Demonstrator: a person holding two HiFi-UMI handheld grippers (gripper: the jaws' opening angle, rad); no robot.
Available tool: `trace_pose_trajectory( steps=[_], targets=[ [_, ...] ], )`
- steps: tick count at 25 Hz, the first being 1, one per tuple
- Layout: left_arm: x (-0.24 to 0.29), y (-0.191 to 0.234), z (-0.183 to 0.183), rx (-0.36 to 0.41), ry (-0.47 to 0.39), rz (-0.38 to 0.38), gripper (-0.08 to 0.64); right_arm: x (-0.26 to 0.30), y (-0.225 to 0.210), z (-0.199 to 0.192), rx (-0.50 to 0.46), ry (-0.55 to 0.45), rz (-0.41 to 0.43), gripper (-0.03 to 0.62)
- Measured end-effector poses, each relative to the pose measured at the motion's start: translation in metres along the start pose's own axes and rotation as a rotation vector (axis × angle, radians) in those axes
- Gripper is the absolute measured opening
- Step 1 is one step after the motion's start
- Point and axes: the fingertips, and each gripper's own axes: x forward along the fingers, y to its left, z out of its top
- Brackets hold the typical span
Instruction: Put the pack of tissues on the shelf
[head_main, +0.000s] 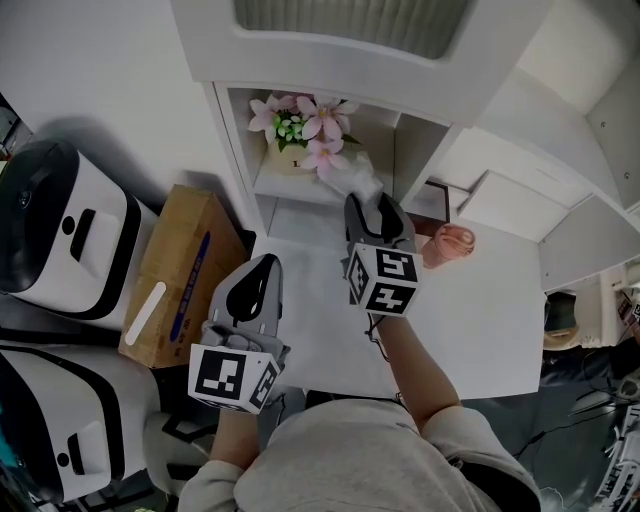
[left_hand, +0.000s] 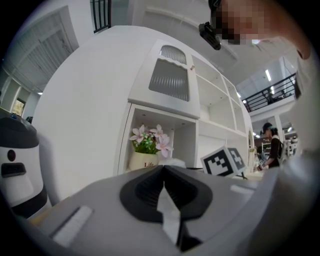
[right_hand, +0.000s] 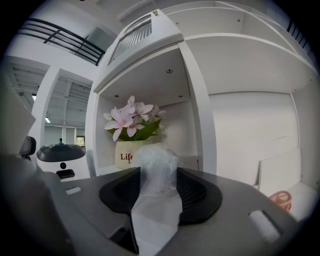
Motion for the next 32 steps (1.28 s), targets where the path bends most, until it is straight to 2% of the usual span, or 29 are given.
trace_pose_trajectory(
  steps=[6,11,16,24,26,32],
  targets=[
    [-0.005,0.003,-0.002,0.001,0.006,0.026,0.002,0.004,0.001,-0.001,-0.013,-0.003,0.0,0.215],
    [-0.008,0.0,-0.002,0.0,0.007,0.031,0.002,0.001,0.005,-0.001,0.004,-0.004,0.047,0.226],
    [-0.01,-0.007,-0.004,-0.001,0.005,0.026,0.002,-0.008,0.007,-0.001,0.018,-0.022,0.095,0.269],
    [-0.013,-0.023,-0.008,-0.002,0.007,0.007,0.002,-0.022,0.007,-0.004,-0.004,-0.03,0.126,0.302],
    [-0.016,-0.024,-0.009,-0.002,0.007,0.008,0.002,-0.025,0.006,-0.006,-0.007,-0.029,0.117,0.302],
    [-0.025,-0.02,-0.007,0.001,0.004,0.037,0.002,-0.022,0.002,-0.007,-0.003,-0.013,0.075,0.235]
  ],
)
